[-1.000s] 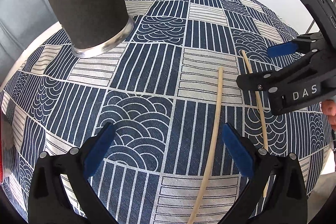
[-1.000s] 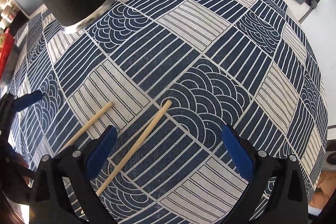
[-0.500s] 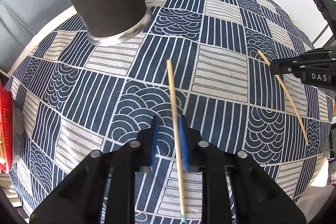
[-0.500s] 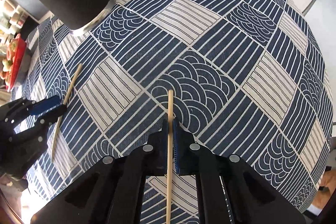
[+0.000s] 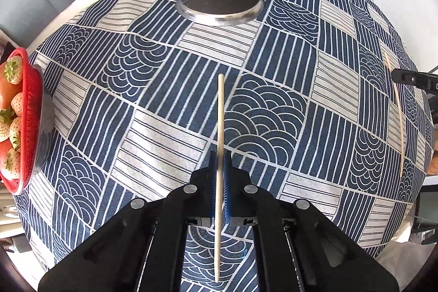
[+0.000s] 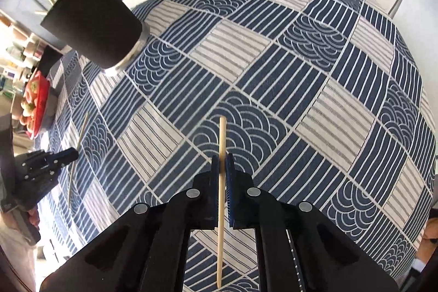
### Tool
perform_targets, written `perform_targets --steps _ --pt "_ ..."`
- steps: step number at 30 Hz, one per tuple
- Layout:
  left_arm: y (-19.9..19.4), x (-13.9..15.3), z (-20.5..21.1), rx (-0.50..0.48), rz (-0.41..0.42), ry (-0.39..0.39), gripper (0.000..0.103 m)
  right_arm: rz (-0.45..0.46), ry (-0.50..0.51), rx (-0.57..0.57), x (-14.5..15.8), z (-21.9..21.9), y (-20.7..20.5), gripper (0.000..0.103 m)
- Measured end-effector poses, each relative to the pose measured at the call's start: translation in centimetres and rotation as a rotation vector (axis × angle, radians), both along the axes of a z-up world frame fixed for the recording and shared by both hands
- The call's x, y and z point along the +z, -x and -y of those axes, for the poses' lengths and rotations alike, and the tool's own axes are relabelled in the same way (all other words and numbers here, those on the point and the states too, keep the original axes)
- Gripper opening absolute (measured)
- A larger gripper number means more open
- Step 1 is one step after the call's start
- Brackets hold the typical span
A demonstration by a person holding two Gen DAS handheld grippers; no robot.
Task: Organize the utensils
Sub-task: 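Lift both chopsticks upright and carry both tools over the black holder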
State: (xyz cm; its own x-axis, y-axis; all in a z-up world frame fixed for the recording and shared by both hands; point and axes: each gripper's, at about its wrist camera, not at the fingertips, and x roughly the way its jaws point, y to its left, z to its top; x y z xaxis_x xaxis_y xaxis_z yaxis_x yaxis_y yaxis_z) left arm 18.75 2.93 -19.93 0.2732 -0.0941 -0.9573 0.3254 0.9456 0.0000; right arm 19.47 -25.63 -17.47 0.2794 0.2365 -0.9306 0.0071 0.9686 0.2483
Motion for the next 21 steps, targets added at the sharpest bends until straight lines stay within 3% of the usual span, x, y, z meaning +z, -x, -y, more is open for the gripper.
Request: perform_targets --steps 15,21 --pt "-2.8 7.9 -3.7 0.066 0.137 0.025 0.005 0.18 0.022 0.073 9.5 -0.7 -5.3 0.004" --pt "-4.2 11.9 -4.7 0.095 0.234 0.047 0.005 0.275 0.056 0.113 13.2 -2.2 -6.0 0.004"
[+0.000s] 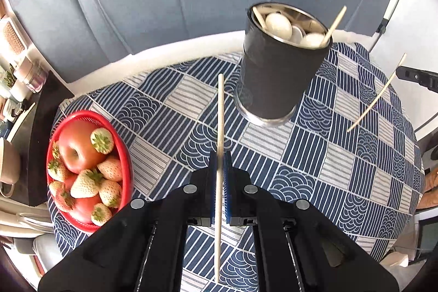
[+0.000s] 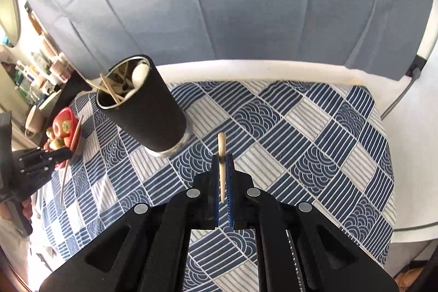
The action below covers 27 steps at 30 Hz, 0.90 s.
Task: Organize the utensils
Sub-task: 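Lift both chopsticks upright and carry both tools over the black holder, then lower the right chopstick into the holder while the left gripper lowers its chopstick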
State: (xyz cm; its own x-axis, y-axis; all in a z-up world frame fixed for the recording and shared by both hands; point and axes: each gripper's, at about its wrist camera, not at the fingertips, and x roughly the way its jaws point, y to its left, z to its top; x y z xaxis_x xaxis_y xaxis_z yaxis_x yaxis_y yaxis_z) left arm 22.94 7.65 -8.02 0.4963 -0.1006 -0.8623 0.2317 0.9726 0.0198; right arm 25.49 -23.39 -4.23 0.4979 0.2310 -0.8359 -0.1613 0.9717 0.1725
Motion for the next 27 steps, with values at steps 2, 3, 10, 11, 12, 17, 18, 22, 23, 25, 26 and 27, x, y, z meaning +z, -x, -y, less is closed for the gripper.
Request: perform_targets --steps 2,3,10,11,12,17,18,22,23,25,26,27 --pt "-0.4 1.4 -0.4 0.013 0.035 0.024 0.005 0.029 0.005 0.016 1.3 -0.5 -0.2 0.004" --pt "-0.6 2.0 -0.6 0.018 0.05 0.036 0.005 0.049 0.01 0.023 2.0 -0.8 -0.2 0.004" --pt "-1.4 6.1 -0.7 0.025 0.169 0.079 0.005 0.165 0.02 0.054 7.0 -2.3 -0.8 0.004" --pt "-1.6 6.6 -0.6 0.022 0.191 0.084 0.005 0.176 0.016 0.058 7.6 -2.5 -0.9 0.004" --pt "-1.8 7.0 -0.5 0.016 0.208 0.098 0.005 0.189 0.014 0.063 8.4 -2.8 -1.0 0.004" --pt "-3.4 8.2 0.0 -0.018 0.276 0.155 0.005 0.275 0.048 0.087 12.0 -4.3 -0.9 0.004" --pt "-3.9 8.4 0.0 -0.028 0.277 0.183 0.005 0.291 0.054 0.094 12.6 -4.6 -0.8 0.004" --pt "-5.7 9.0 0.6 -0.068 0.306 0.259 0.005 0.352 0.063 0.101 14.7 -6.1 -0.7 0.004" --pt "-6.1 9.2 0.9 -0.077 0.315 0.271 0.005 0.36 0.061 0.101 15.0 -6.4 -0.8 0.004" --pt "-7.0 9.3 1.2 -0.092 0.326 0.299 0.005 0.353 0.04 0.11 15.4 -7.1 -1.1 0.004" --pt "-7.5 9.4 1.3 -0.095 0.323 0.325 0.005 0.356 0.043 0.107 15.5 -7.5 -1.2 0.004" --pt "-7.8 9.5 1.4 -0.1 0.327 0.353 0.005 0.356 0.037 0.112 15.6 -7.8 -1.4 0.003"
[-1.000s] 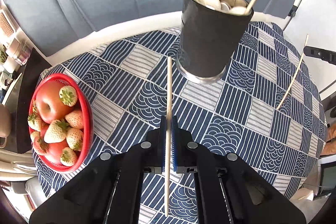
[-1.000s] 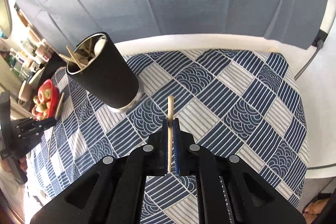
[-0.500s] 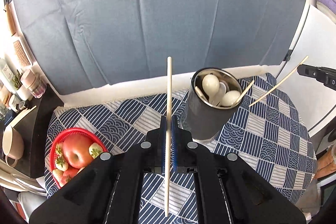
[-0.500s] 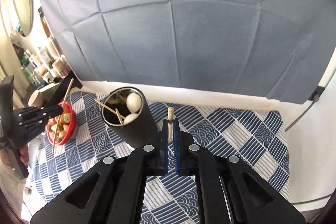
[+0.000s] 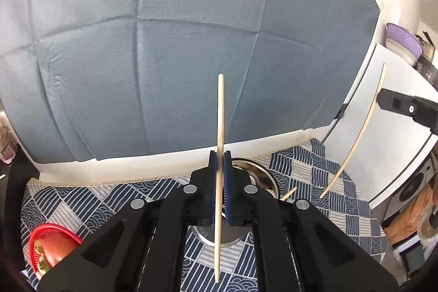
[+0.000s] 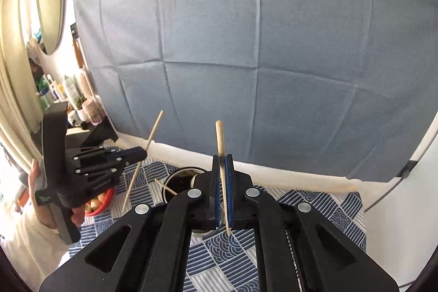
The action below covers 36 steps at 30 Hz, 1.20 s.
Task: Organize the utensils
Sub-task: 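Lower the right chopstick into the holder while the left gripper lowers its chopstick, then open both grippers and pull them back from the holder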
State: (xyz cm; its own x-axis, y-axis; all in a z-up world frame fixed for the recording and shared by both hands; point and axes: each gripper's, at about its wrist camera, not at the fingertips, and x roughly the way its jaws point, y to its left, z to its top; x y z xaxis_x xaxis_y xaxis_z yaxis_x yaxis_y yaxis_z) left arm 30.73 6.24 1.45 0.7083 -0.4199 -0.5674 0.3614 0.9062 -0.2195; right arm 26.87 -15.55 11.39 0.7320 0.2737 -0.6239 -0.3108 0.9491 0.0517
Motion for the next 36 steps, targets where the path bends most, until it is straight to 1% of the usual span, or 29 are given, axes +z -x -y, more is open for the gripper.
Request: perform_targets --steps 1,4,6,8,13,14,17,20,25,29,31,33,34,35,36 --pt "-0.2 0.1 0.1 -0.007 0.011 0.021 0.005 0.0 -0.014 0.007 0.1 -0.3 -0.1 0.003" --pt "-1.4 0.1 0.5 -0.023 0.008 0.073 0.005 0.005 -0.04 0.01 0.4 -1.1 -0.5 0.003" --pt "-1.9 0.1 1.0 -0.024 0.025 0.071 0.005 0.007 -0.045 0.018 0.3 -1.8 -1.0 0.002" --pt "-2.2 0.2 1.5 -0.029 0.059 0.075 0.005 0.0 -0.058 0.026 0.2 -2.1 -1.6 0.001" --pt "-4.0 -0.3 2.4 -0.058 0.072 0.171 0.005 -0.021 -0.069 0.017 -0.7 -3.1 -3.8 0.001" --pt "-4.3 -0.6 2.6 -0.061 0.074 0.18 0.005 -0.024 -0.073 0.017 -1.0 -3.3 -4.0 0.001" --pt "-5.1 -1.9 3.4 -0.07 0.076 0.159 0.005 -0.044 -0.056 0.026 -2.0 -4.0 -4.5 0.001" --pt "-5.2 -3.1 3.4 -0.079 0.077 0.188 0.005 -0.056 -0.045 0.023 -2.9 -3.9 -4.6 0.001" --pt "-4.8 -4.4 3.2 -0.102 0.08 0.209 0.005 -0.083 -0.03 -0.002 -4.0 -2.9 -4.8 0.001" --pt "-3.8 -4.8 3.1 -0.128 0.093 0.186 0.005 -0.091 -0.031 -0.016 -4.5 -2.4 -4.9 0.001" --pt "-3.3 -4.9 3.0 -0.143 0.092 0.183 0.021 -0.085 -0.02 -0.02 -4.8 -2.5 -4.9 0.003" --pt "-2.3 -4.6 3.0 -0.127 0.127 0.118 0.059 -0.078 -0.015 -0.023 -5.0 -2.6 -4.8 0.004" --pt "-1.9 -4.4 3.0 -0.12 0.138 0.089 0.064 -0.07 -0.008 -0.027 -5.0 -2.7 -4.8 0.004" --pt "-1.5 -4.1 2.7 -0.119 0.148 0.075 0.069 -0.061 -0.005 -0.031 -5.1 -2.7 -4.7 0.004" --pt "-1.2 -3.9 2.4 -0.121 0.145 0.072 0.078 -0.056 -0.005 -0.034 -5.2 -2.6 -4.6 0.009"
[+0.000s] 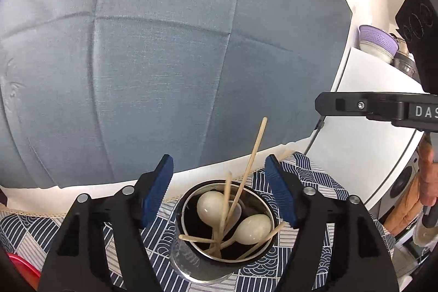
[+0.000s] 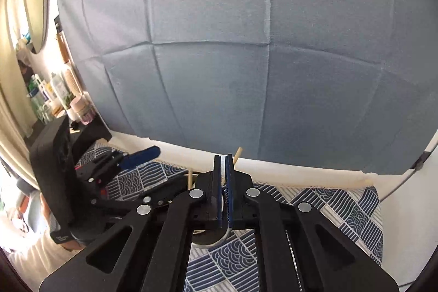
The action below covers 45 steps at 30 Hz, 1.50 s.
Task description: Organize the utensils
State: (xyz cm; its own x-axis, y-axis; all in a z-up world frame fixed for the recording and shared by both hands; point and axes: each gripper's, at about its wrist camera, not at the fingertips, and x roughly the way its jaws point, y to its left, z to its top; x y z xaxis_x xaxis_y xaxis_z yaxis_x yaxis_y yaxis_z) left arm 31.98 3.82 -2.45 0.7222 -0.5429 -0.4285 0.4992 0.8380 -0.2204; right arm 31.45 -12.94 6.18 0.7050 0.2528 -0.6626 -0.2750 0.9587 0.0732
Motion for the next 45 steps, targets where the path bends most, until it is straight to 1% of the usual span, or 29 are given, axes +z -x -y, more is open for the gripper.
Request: perform_targets --steps 1,2,3,4,5,7,8,9,10,12,15,19,21,23,26,29,32,35,37,40,43,45 --pt "0.3 0.2 -0.3 0.017 -0.002 -0.01 0.083 0.007 -0.002 -0.002 -0.1 0.1 0.1 0.024" --pt "0.7 0.5 -0.6 0.038 0.01 -0.027 0.088 0.016 -0.009 -0.001 -0.2 0.2 0.3 0.034" --pt "1.2 0.8 -0.9 0.049 0.022 -0.043 0.09 0.023 -0.015 0.001 -0.3 0.3 0.6 0.054" --pt "1.5 1.0 -1.2 0.06 0.022 -0.053 0.092 0.03 -0.019 0.005 -0.3 0.4 0.8 0.06" --pt "1.8 1.2 -1.4 0.071 0.015 -0.057 0.097 0.031 -0.023 0.014 -0.4 0.5 1.1 0.06" --pt "2.4 1.5 -1.8 0.099 0.006 -0.071 0.097 0.023 -0.029 0.031 -0.5 0.6 1.4 0.062" --pt "2.6 1.6 -1.9 0.125 -0.002 -0.09 0.097 0.024 -0.036 0.038 -0.6 0.7 1.7 0.063" --pt "2.9 1.6 -1.9 0.156 -0.006 -0.114 0.097 0.028 -0.049 0.046 -0.5 0.8 2.1 0.067" --pt "3.3 1.7 -1.9 0.173 -0.004 -0.129 0.097 0.032 -0.059 0.055 -0.5 1.0 2.5 0.073" --pt "4.2 1.9 -1.8 0.197 -0.013 -0.15 0.097 0.048 -0.051 0.057 -0.4 1.3 3.3 0.078" --pt "5.6 2.6 -2.1 0.262 -0.032 -0.152 0.097 0.056 -0.059 0.069 -0.3 1.8 4.1 0.085" --pt "7.3 3.3 -2.7 0.349 -0.061 -0.121 0.097 0.066 -0.044 0.081 -0.3 2.7 5.3 0.086" --pt "8.3 3.4 -2.8 0.366 -0.076 -0.109 0.097 0.057 -0.035 0.101 -0.5 3.1 6.0 0.087" --pt "9.4 3.3 -2.7 0.389 -0.083 -0.109 0.097 0.052 -0.003 0.125 -0.9 3.3 6.8 0.087" --pt "11.2 3.0 -2.3 0.421 -0.099 -0.13 0.097 0.054 0.047 0.143 -1.7 3.7 8.3 0.088" --pt "13.3 2.6 -2.1 0.444 -0.113 -0.135 0.097 0.05 0.073 0.158 -2.7 4.3 9.7 0.089" --pt "15.8 1.8 -1.7 0.467 -0.122 -0.135 0.097 0.038 0.088 0.174 -3.8 4.9 11.1 0.089" --pt "18.5 0.3 -0.7 0.491 -0.123 -0.191 0.097 0.016 0.074 0.174 -5.1 5.5 12.5 0.089" --pt "19.9 -0.9 -0.1 0.494 -0.154 -0.207 0.097 -0.007 0.072 0.181 -6.1 5.7 13.4 0.09" --pt "21.5 -2.4 0.7 0.506 -0.193 -0.211 0.097 -0.034 0.098 0.203 -7.8 5.9 14.8 0.09" --pt "23.2 -3.1 1.4 0.539 -0.22 -0.193 0.097 -0.06 0.074 0.22 -8.9 6.4 16.3 0.09" --pt "24.3 -3.2 1.9 0.554 -0.228 -0.179 0.097 -0.056 0.052 0.213 -9.4 6.9 17.3 0.09"
